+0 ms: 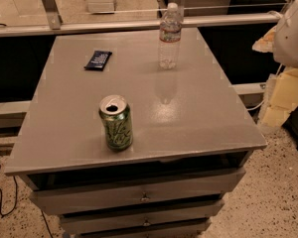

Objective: Move rxbar blueberry near water bottle

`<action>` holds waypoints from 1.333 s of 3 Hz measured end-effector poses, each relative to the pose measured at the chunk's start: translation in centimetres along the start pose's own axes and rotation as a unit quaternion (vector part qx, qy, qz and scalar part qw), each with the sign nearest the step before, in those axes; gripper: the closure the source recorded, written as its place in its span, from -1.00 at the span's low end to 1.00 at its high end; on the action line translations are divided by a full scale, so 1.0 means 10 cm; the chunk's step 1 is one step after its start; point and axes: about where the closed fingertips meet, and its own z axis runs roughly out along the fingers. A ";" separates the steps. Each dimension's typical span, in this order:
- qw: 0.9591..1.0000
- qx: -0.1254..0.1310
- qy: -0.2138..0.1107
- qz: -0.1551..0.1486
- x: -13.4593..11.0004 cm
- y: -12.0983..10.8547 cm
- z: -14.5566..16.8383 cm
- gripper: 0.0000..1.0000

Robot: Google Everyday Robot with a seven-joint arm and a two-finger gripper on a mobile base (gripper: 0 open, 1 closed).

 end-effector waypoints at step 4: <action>0.989 -0.017 -0.142 -0.020 -1.40 -0.45 0.76 -1.00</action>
Offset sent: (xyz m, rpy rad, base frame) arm 0.0625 0.0745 -0.0259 0.1578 -0.0427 0.0634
